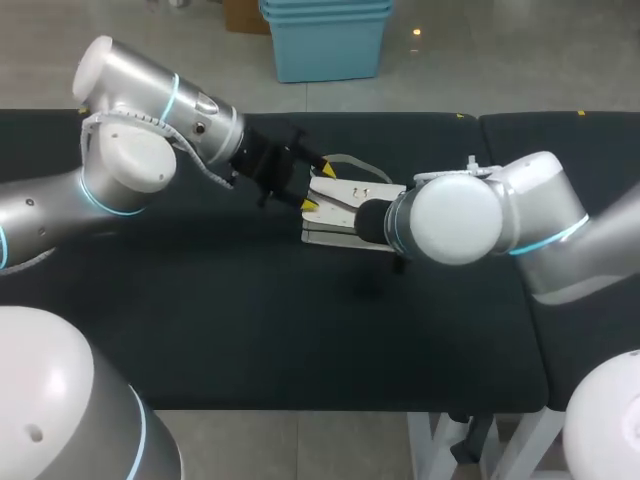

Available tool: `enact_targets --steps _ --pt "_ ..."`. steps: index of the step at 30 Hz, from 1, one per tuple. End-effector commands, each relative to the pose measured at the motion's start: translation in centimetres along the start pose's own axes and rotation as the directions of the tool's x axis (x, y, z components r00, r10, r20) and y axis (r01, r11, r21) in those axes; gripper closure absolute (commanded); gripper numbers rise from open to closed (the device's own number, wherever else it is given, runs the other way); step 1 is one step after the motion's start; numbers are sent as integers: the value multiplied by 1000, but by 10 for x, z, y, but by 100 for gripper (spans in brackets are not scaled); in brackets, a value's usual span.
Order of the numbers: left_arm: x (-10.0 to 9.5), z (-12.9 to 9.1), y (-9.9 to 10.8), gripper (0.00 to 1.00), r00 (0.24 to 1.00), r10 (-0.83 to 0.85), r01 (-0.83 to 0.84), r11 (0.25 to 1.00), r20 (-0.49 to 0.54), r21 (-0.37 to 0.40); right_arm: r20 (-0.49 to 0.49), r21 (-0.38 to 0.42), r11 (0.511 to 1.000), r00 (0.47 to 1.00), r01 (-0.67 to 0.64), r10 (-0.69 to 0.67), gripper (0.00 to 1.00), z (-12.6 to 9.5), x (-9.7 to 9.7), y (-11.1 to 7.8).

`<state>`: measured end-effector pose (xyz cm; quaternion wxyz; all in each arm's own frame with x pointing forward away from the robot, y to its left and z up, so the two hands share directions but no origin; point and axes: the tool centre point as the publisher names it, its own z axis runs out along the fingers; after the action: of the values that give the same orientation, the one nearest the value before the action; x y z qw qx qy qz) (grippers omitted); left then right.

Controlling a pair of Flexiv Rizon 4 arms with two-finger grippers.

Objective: Pick up the bag, open it, inspect its contents, close it, and place it on the opposite side

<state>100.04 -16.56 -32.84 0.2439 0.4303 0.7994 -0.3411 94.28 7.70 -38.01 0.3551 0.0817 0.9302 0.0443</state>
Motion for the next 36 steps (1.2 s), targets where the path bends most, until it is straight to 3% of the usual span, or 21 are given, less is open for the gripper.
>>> enact_targets --steps 1,7,10,14,19,22,24,25,36 --pt "-3 13 8 36 1000 5 -5 1000 -15 7 6 -4 1000 1000 -1 1 100 2 3 0" --pt "-3 21 10 42 1000 23 -23 1000 -9 3 6 -4 1000 1000 -1 1 100 2 3 0" --pt "-2 26 10 37 999 40 -40 999 -11 -2 6 -4 1000 1000 -1 1 100 2 3 0" --pt "-1 32 8 51 997 75 -76 997 -14 -32 6 -4 1000 1000 -1 1 100 2 3 0" --pt "-3 40 8 57 997 81 -81 995 3 -66 6 -4 1000 1000 -1 1 100 2 3 0" --pt "-5 45 10 75 998 62 -61 994 15 -89 6 -4 1000 1000 -1 1 100 2 3 0" --pt "-7 47 12 96 999 47 -45 995 18 -91 6 -4 1000 1000 -1 1 100 2 3 0" --pt "-8 47 13 100 999 38 -36 995 23 -94 6 -4 1000 1000 -1 1 100 2 3 0" --pt "-25 27 21 100 983 -184 184 983 -7 7 6 -4 1000 1000 -1 1 100 2 3 0"
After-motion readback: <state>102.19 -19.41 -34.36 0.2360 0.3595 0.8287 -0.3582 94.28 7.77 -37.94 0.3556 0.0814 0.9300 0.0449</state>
